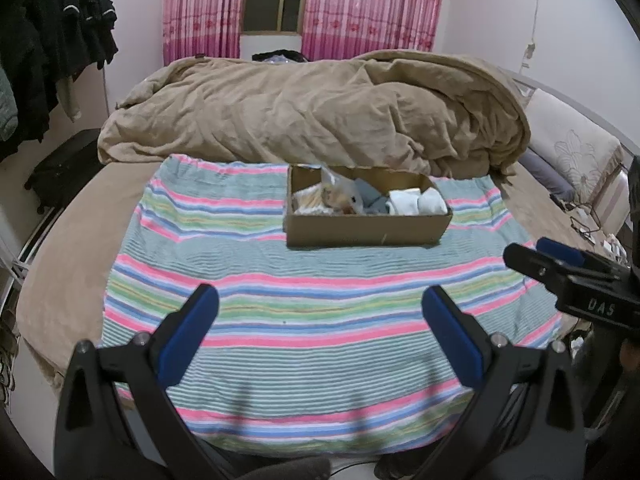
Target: Organize objects
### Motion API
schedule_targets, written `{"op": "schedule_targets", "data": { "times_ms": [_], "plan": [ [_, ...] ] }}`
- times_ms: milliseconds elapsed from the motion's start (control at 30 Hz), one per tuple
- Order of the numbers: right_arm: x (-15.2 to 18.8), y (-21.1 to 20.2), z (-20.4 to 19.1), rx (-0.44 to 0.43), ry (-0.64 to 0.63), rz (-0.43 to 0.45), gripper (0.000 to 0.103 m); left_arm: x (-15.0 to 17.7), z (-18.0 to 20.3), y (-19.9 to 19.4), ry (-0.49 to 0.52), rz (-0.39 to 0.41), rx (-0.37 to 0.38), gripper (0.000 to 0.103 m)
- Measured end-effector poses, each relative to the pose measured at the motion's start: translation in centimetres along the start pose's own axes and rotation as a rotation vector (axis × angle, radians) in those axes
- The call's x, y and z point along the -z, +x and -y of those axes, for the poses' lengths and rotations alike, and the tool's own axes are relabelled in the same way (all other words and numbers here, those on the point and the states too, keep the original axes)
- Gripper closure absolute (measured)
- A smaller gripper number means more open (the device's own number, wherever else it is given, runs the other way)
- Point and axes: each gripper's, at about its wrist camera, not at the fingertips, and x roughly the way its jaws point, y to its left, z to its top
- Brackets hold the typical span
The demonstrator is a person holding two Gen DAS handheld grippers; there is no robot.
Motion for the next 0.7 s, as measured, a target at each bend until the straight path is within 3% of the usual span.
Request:
{"op": "schedule_targets", "data": {
  "times_ms": [700],
  "plan": [
    [-0.4,-0.8,-0.6,-0.004,-0.009,-0.001,0.014,-0.7,-0.6,-1.0,-0.029,0.018,-0.013,0.001]
  ]
}}
